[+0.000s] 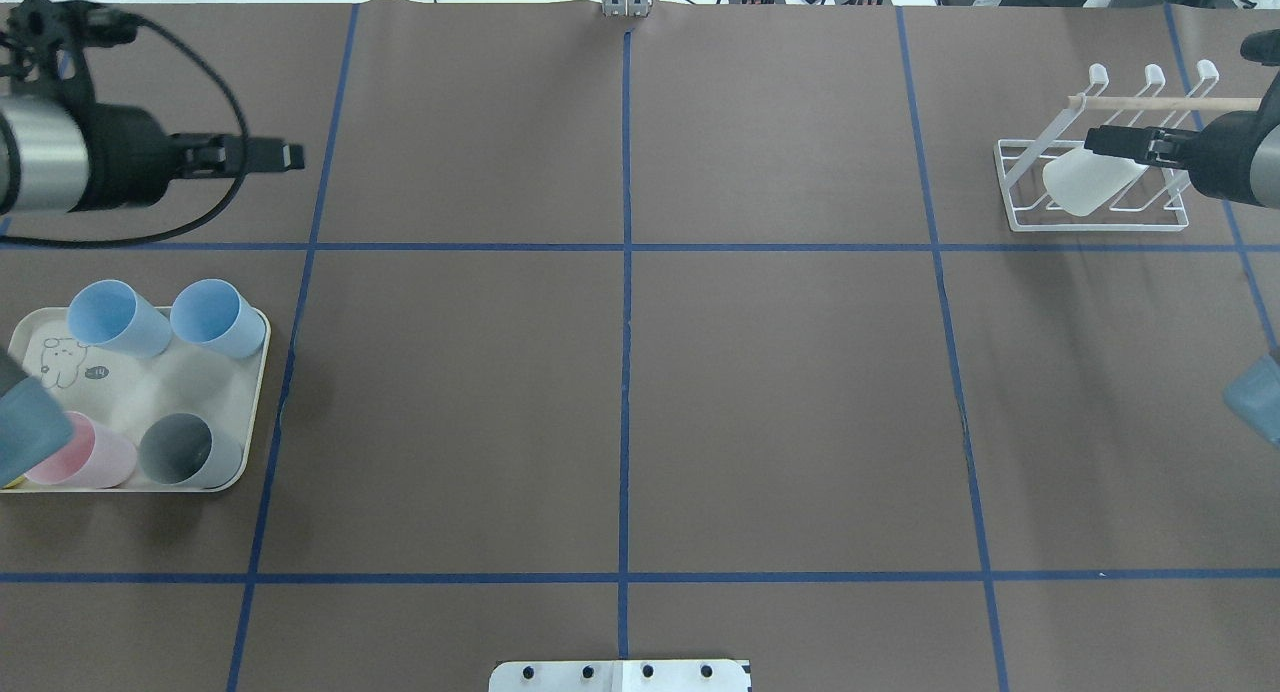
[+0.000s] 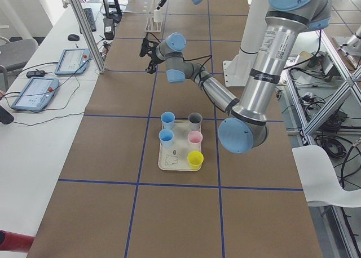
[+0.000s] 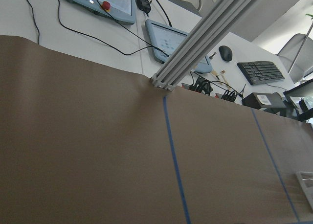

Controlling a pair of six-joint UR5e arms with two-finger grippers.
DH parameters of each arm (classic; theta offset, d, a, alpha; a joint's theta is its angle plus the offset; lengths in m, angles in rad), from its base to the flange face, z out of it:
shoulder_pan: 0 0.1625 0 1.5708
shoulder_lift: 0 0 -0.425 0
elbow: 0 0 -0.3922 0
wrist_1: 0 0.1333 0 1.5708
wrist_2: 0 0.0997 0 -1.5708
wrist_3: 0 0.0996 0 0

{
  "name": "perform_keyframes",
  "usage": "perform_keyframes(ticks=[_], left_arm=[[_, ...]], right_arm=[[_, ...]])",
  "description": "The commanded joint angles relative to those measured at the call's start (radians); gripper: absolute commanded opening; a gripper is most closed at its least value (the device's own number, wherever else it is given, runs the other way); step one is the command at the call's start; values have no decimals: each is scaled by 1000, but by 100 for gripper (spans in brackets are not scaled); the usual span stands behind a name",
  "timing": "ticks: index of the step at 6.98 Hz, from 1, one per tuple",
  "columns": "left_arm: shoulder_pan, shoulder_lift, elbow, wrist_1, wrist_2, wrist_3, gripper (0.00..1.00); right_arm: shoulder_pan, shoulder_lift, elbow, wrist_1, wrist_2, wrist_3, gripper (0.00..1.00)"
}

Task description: Transfer IKEA cup to right arm and place on rack

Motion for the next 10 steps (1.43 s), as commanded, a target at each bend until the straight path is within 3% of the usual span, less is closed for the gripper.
perform_keyframes(ticks=[1,2,4,7,9,10], left_arm=[[-33,306,-107,15,-11,260,87],[-71,418,-117,6,-55,407,87],[-273,480,11,1,-291,651,88],[-280,477,168,1,-323,652,90],[-277,474,202,3,-487,648,90],[-273,468,239,3,-497,651,90]], right_arm=[[-1,-7,7,0,13,5,100],[-1,-7,7,0,13,5,100],[-1,-7,9,0,18,5,100],[-2,-8,12,2,16,5,100],[-2,-16,33,2,16,5,100],[-2,-19,37,2,15,5,100]])
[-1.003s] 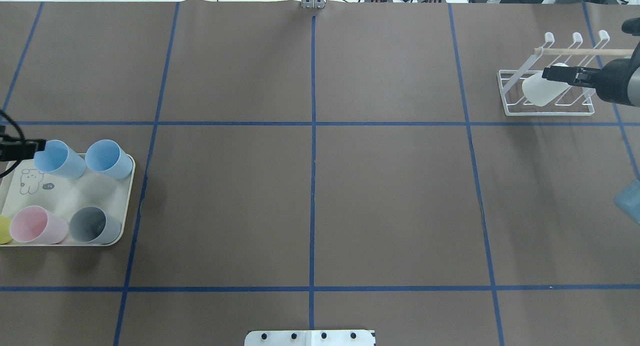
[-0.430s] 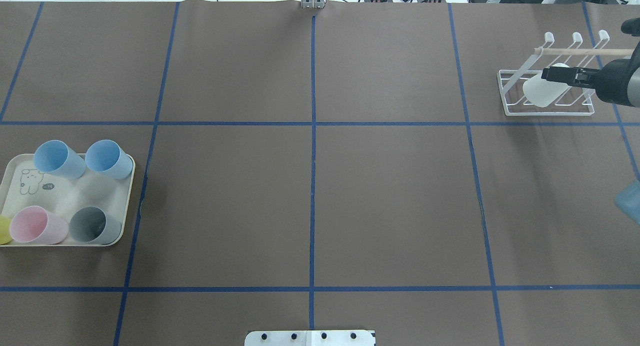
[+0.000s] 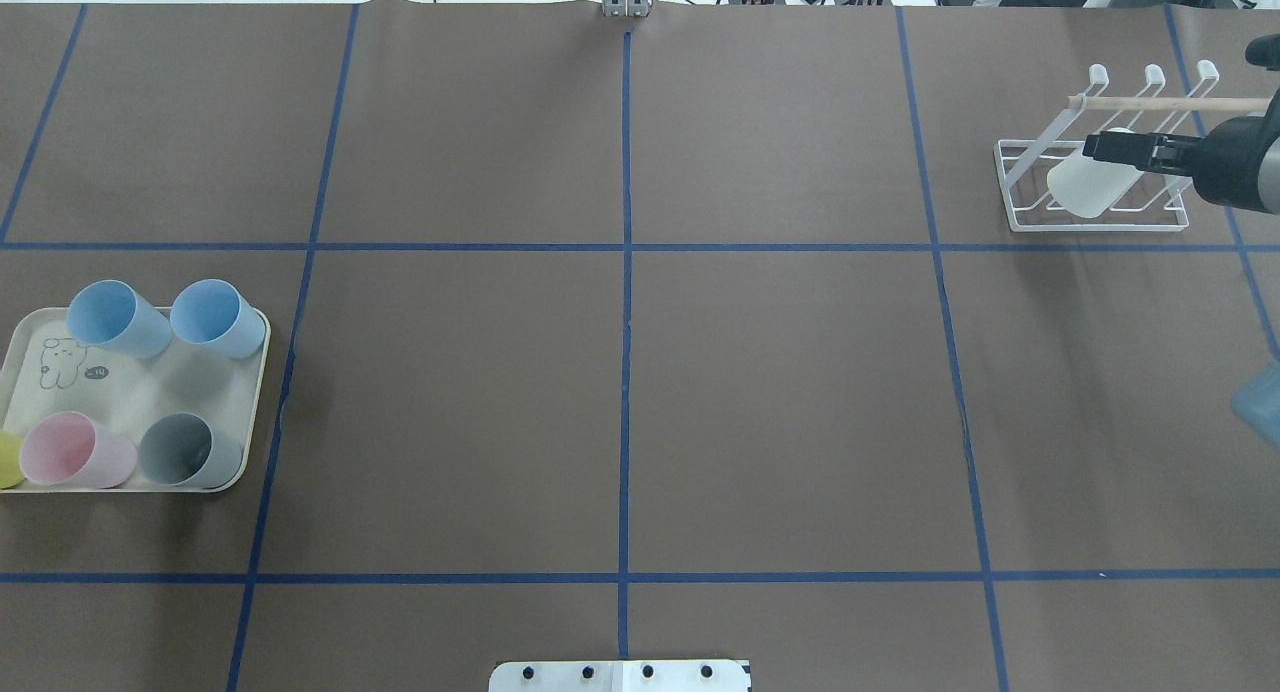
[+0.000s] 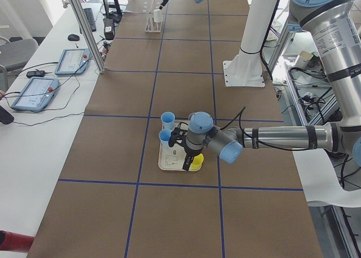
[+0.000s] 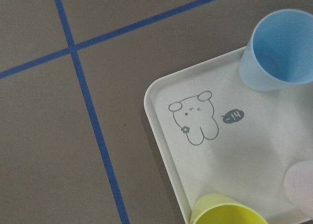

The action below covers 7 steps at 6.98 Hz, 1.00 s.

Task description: Transfer IKEA cup to right arm and place on rack

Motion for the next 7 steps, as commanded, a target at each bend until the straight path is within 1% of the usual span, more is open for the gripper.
perform_keyframes(ticks=[1,3,4,5,6,7], left_arm=[[7,-12,72,-1,-50,6,89],[8,-37,123,-32,-52,3,89],[10,-67,154,-34,-52,3,88],[13,-78,165,-34,-52,3,87],[39,-87,190,-37,-54,5,81],[68,-94,197,-37,-57,3,73]], right_arm=[[0,-6,13,0,-1,0,100],[0,-14,19,0,-2,0,100],[-2,-20,23,0,-2,0,100],[0,-23,28,0,-2,0,100],[-2,-28,28,0,-2,0,100],[-6,-28,28,0,-2,0,100]])
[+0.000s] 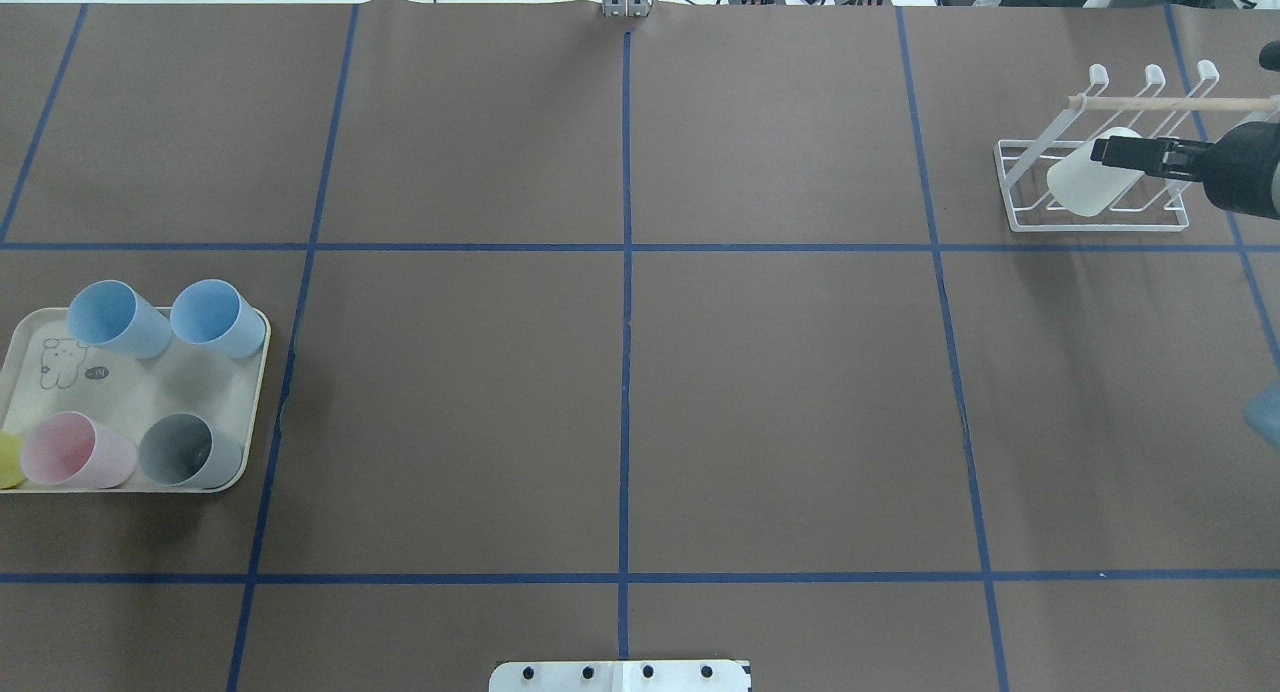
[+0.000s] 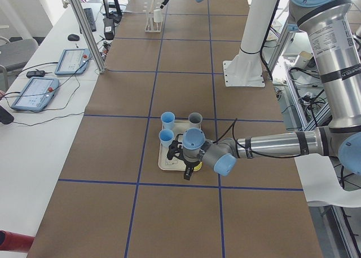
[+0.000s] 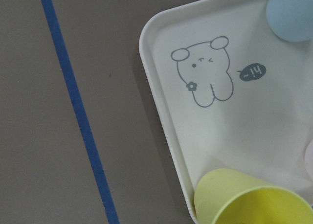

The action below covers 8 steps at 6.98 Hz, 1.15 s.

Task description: Transfer IKEA cup to right arm and place on rack

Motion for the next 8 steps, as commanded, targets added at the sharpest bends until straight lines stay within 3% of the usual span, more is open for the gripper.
perform_keyframes(ticks=[1,2,4,5,6,7,8], left_arm=[[37,-10,22,3,-50,-1,42],[37,-10,23,2,-76,-4,0],[26,-5,5,14,-207,-4,0],[-44,-4,-3,14,-233,-1,0],[-186,-4,-77,17,-231,2,0],[-342,-7,-137,116,-225,-2,0],[-359,-43,-226,235,-219,-4,0]], right_arm=[[-4,-2,1,0,-2,0,100],[-5,-2,1,0,-2,0,100],[-7,-2,1,0,-3,0,100],[-5,-2,2,0,-5,0,100],[-7,6,10,-2,-9,2,100],[-7,15,21,-3,-8,2,100],[-10,24,24,-3,-6,5,100]])
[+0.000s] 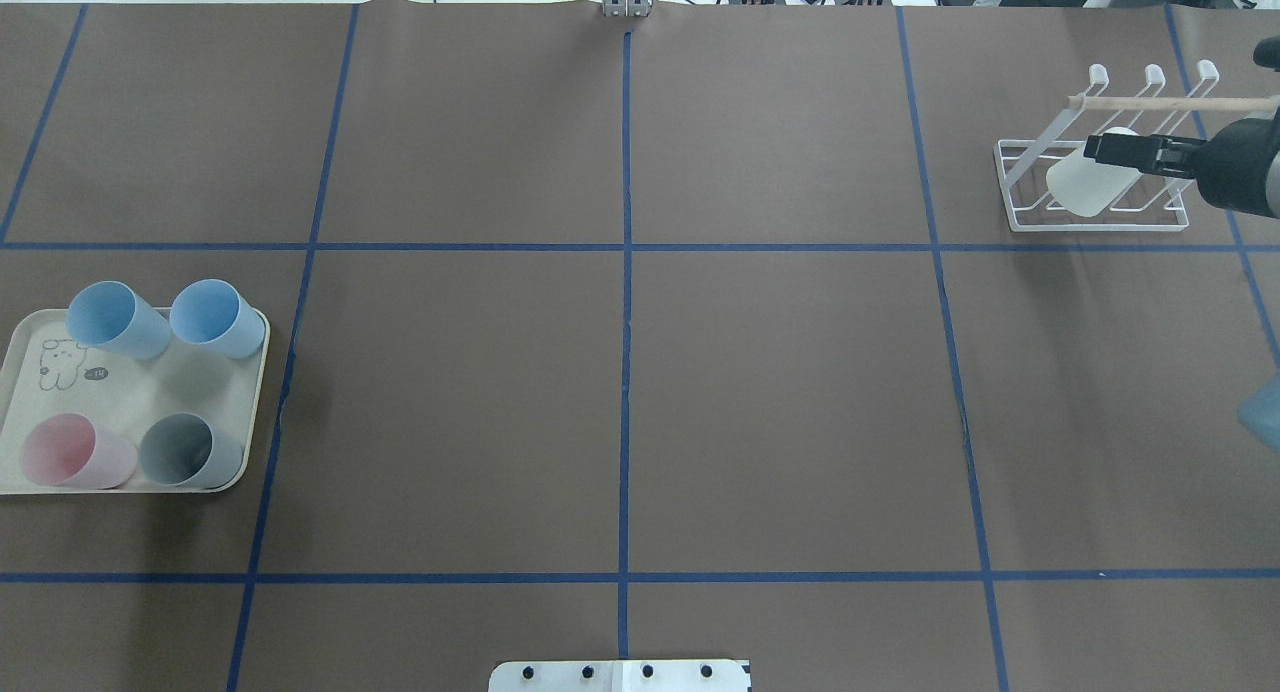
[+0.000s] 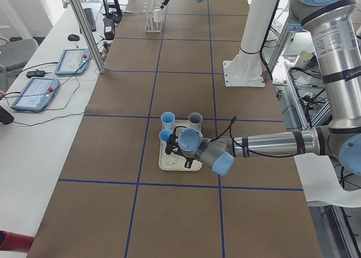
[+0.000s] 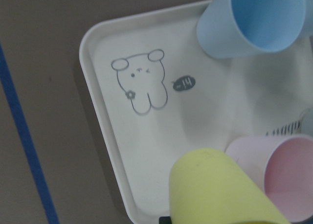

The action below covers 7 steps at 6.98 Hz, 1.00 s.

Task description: Transfer IKEA cup to right arm and place on rack

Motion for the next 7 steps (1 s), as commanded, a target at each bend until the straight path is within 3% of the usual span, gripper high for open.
perform_keyframes(ticks=[1,3,4,5,6,7], left_arm=[[-103,-87,-160,198,0,-75,0],[-94,-230,-247,125,-34,-565,0],[-55,-272,-250,1,-113,-819,0],[14,-315,-238,-205,-114,-1060,0],[113,-427,-221,-367,-7,-1354,0],[278,-542,-219,-456,214,-1624,0]], right_arm=[[-26,17,33,-2,0,92,100],[-91,33,100,-2,4,284,100],[-108,33,136,-2,42,362,100],[-111,37,165,-1,118,471,100],[-126,46,215,-1,175,583,100],[-129,97,235,-1,238,719,100]])
